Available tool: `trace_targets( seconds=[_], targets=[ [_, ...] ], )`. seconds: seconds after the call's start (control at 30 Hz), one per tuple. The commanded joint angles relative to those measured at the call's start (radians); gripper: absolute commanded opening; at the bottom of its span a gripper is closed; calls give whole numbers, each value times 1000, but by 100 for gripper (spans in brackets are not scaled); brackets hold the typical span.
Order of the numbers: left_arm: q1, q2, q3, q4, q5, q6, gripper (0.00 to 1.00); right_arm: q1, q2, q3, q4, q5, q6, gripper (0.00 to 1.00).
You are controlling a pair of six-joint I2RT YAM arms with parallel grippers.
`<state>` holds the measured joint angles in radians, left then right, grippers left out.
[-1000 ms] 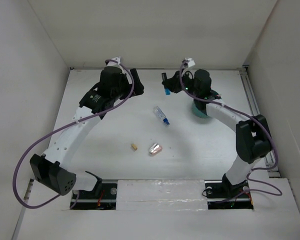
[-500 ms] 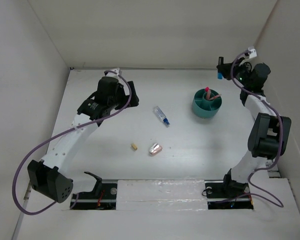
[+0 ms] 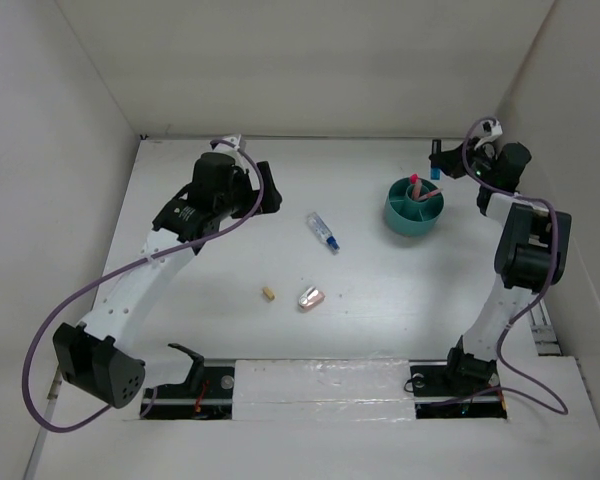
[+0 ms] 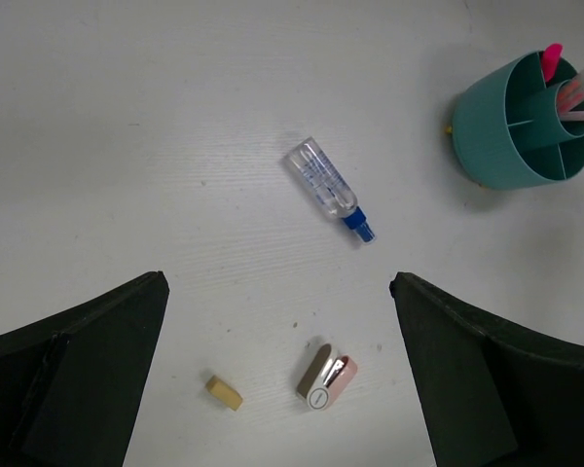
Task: Sort the stationery into containers
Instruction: Place the pen in the storage box.
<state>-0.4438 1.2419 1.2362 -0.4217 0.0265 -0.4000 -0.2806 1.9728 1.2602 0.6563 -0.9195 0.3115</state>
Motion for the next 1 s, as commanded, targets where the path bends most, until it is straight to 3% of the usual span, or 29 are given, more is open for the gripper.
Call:
trace_targets(
  seconds=[0.0, 0.73, 0.97],
  targets=[
    [-1, -35, -11, 41, 24, 16, 100, -14, 11, 8, 163, -59, 54, 0],
    [-1, -44, -11, 41, 33, 16, 100, -23, -12, -102, 166, -122, 54, 0],
    [-1, -53, -11, 41, 33, 26, 100, -23, -22, -93, 88, -122, 43, 0]
  ],
)
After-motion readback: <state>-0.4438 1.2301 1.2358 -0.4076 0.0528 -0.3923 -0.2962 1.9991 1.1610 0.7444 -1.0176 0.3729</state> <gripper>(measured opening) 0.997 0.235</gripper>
